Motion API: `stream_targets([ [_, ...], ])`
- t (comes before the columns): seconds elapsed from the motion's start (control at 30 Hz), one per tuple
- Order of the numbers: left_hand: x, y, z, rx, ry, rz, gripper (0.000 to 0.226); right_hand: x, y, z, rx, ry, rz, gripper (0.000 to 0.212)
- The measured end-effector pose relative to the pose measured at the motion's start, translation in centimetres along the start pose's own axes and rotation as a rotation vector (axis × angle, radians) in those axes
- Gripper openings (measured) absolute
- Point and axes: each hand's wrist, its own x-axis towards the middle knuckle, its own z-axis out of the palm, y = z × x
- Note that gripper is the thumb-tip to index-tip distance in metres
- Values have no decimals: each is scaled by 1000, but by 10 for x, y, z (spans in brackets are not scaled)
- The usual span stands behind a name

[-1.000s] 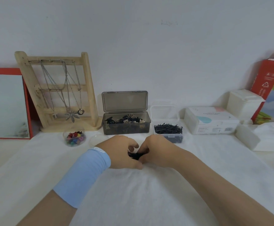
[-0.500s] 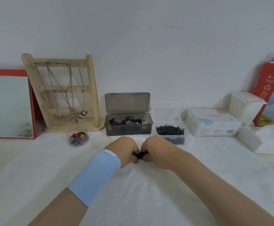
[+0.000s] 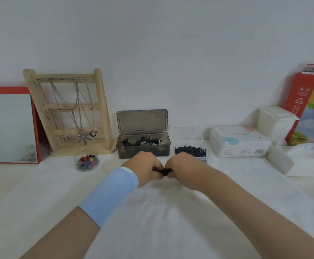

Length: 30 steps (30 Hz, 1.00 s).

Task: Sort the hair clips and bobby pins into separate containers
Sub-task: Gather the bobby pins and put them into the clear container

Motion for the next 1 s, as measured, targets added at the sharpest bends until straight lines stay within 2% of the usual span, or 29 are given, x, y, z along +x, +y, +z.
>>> stream_targets([
  [0.17, 34, 26, -33, -58, 170, 76, 12, -5, 40, -50, 76, 153, 58, 10],
  [0.33, 79, 39, -34, -284, 300, 29, 31, 9, 87, -71, 157, 145, 153, 12],
  [0.4, 88, 38, -27, -274, 273, 20, 25, 16, 96, -63, 162, 119, 154, 9],
  [0.5, 91, 29, -10, -117, 184, 29, 15, 24, 102, -45, 198, 96, 129, 9],
  [0.6, 85, 19, 2, -116, 144, 28, 30, 23, 109, -36, 314, 129, 109, 7],
  [0.67, 80, 16, 5, -184, 172, 40, 41, 18, 116, -38, 475, 209, 146, 24],
  [0.73, 76, 16, 7, -186, 198, 68, 43, 11, 124, -43, 587, 265, 168, 29],
  [0.9, 69, 25, 16, -35, 73, 151, 56, -1, 137, -47, 436, 155, 262, 25],
  [1.0, 73, 29, 22, 134, 93, 207, 66, 1, 135, -41, 392, 111, 271, 18],
])
